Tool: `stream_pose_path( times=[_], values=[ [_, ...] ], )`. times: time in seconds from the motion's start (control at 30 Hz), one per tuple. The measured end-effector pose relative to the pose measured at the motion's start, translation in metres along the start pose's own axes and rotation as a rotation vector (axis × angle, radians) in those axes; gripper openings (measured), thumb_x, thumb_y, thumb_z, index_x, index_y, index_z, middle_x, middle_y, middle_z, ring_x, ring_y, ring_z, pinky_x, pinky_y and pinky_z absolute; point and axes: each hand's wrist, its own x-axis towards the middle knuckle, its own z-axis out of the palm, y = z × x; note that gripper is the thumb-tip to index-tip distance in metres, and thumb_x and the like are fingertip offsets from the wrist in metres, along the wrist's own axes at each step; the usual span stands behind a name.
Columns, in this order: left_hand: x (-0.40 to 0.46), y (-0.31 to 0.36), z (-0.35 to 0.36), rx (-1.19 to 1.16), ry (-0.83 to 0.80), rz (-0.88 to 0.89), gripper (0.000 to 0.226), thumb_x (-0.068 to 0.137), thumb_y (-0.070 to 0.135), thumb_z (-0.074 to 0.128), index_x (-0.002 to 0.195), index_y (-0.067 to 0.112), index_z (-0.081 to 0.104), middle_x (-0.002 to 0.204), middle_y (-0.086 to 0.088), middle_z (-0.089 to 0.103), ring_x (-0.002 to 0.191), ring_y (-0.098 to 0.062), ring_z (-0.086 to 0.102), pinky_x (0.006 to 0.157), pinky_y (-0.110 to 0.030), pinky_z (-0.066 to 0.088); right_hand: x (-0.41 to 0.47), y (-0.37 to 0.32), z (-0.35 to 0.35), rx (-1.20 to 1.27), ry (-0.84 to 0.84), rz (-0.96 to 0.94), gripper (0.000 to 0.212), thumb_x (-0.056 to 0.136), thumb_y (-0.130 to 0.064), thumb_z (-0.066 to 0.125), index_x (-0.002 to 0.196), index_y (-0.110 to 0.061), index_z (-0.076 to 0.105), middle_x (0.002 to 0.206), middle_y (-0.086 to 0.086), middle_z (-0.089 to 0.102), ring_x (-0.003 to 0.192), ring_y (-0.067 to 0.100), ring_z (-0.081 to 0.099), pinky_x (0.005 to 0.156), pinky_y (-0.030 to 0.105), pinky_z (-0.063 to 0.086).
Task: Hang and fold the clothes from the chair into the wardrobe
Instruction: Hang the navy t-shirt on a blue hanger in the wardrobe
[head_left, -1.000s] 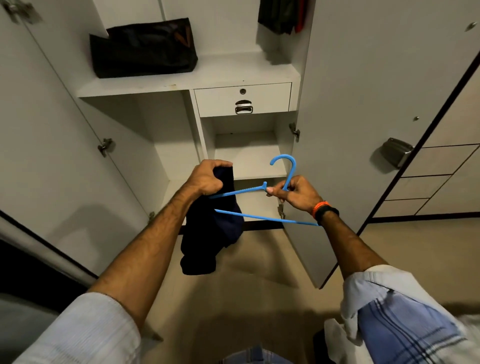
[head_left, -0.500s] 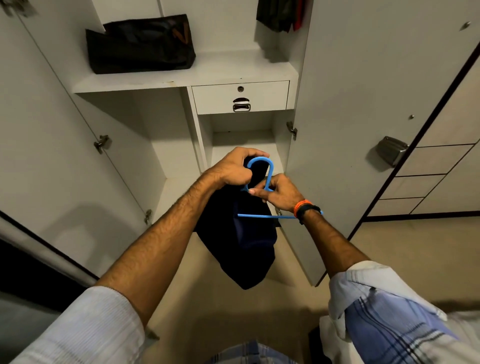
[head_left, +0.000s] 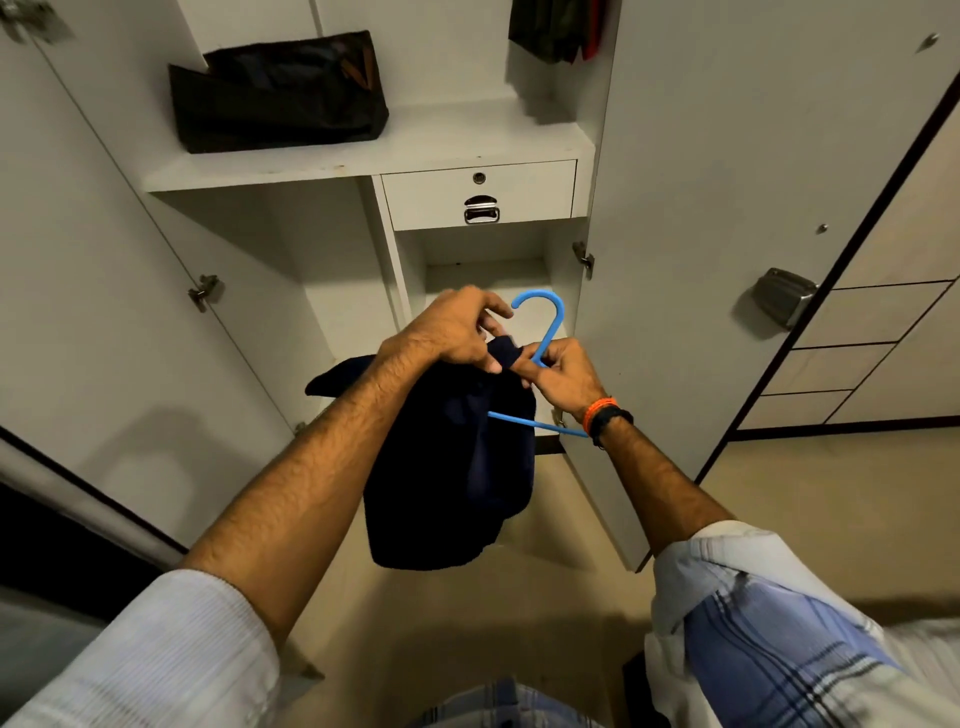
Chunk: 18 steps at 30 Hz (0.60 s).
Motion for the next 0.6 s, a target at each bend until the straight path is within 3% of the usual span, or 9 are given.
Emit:
stream_pose_path(
  times=[0.17,0.23,0.3,0.37,0.5,0.6],
  values=[
    [0.003,-0.020,0.011,0.065,0.052,0.005,0.040,0.077,0.026,0.083,0.113,0.020,0.067,0.111,0.001,0.068,0.101,-0.014,0.062,0.093,-0.032,0.052,0.002,-0.005,0.005,0.021,-0.009,-0.010,0.031,0.088,-0.005,0.062,0.061,-0.018,0.066,0.061,-0.001,0.063,0.064,0.010,0.058,0.074,0.029,0.050],
    [0.002,-0.024,0.014,0.058,0.070,0.031,0.039,0.078,0.030,0.081,0.113,0.019,0.068,0.110,0.002,0.068,0.103,-0.015,0.061,0.094,-0.032,0.052,0.002,-0.006,0.007,0.044,-0.027,-0.010,0.029,0.087,-0.004,0.061,0.062,-0.016,0.068,0.063,0.000,0.066,0.067,0.010,0.060,0.077,0.031,0.052],
    [0.000,-0.027,0.017,0.041,0.094,0.049,0.039,0.078,0.032,0.081,0.113,0.019,0.068,0.110,0.002,0.068,0.103,-0.015,0.060,0.092,-0.029,0.050,0.001,-0.008,0.008,0.106,-0.070,0.023,0.026,0.088,-0.002,0.060,0.067,-0.014,0.070,0.067,-0.001,0.068,0.065,0.004,0.058,0.069,0.023,0.049],
    [-0.003,-0.031,0.019,0.015,0.142,0.051,0.033,0.079,0.029,0.080,0.110,0.020,0.069,0.108,0.002,0.068,0.101,-0.014,0.061,0.091,-0.029,0.049,0.001,-0.010,0.008,0.217,-0.126,0.091,0.021,0.089,0.002,0.056,0.080,-0.011,0.071,0.078,0.001,0.070,0.072,0.005,0.060,0.065,0.021,0.049],
    [-0.010,-0.040,0.016,-0.014,0.204,0.080,0.022,0.081,0.019,0.078,0.102,0.024,0.073,0.103,0.006,0.071,0.099,-0.012,0.063,0.096,-0.035,0.051,0.008,-0.004,0.003,0.494,-0.188,0.319,0.035,0.088,0.007,0.036,0.104,-0.001,0.067,0.111,0.014,0.068,0.102,0.021,0.064,0.076,0.037,0.059],
    [-0.015,-0.045,0.009,-0.051,0.232,0.115,0.021,0.082,0.014,0.077,0.098,0.026,0.075,0.098,0.010,0.073,0.098,-0.008,0.065,0.097,-0.035,0.052,0.015,0.003,0.000,0.253,-0.160,0.384,0.025,0.095,0.000,0.047,0.106,-0.004,0.069,0.115,0.010,0.069,0.097,0.019,0.067,0.063,0.027,0.058]
  ],
)
